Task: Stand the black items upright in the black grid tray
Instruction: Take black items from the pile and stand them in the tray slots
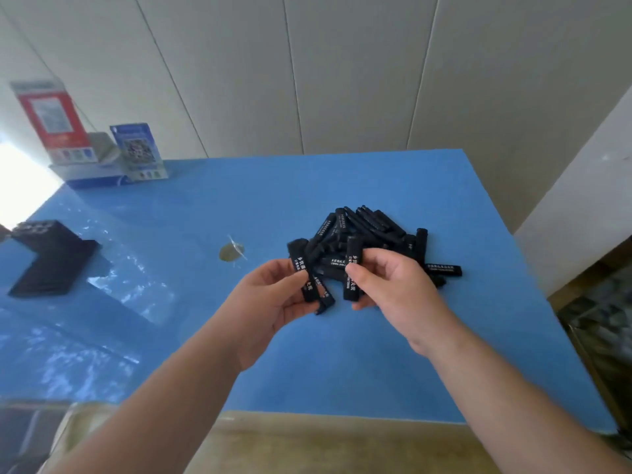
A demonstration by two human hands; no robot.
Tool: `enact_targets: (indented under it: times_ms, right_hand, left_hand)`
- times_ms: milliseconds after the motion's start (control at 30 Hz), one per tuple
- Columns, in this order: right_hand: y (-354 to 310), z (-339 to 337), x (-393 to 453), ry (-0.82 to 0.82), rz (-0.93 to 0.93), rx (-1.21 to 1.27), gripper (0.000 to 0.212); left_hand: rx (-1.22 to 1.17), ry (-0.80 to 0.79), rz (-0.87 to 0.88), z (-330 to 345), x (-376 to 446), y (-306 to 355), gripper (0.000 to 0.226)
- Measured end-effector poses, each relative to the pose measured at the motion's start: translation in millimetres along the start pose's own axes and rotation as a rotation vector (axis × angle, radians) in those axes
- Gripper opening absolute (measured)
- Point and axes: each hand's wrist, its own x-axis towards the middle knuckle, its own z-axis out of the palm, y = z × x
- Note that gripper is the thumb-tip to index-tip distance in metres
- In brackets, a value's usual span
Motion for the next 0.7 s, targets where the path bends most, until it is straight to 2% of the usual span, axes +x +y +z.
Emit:
enact_targets:
  times_ms: [200,433,700]
  right_hand:
    - [-10,76,7,-0.074,0.054,-0.059,0.009]
    - [-21,208,-1,-0.216,0.081,-0.123,0.01]
    - [-28,354,-11,-0.269,0.025,-0.136,0.008]
  left_hand:
    - [-0.06,0.155,0.049,-82,-31,7,0.014]
    - [0.017,0.277,0.105,-205,-97,24,0.016]
    - [-0.014,0.4,0.142,-340,-157,48,0.019]
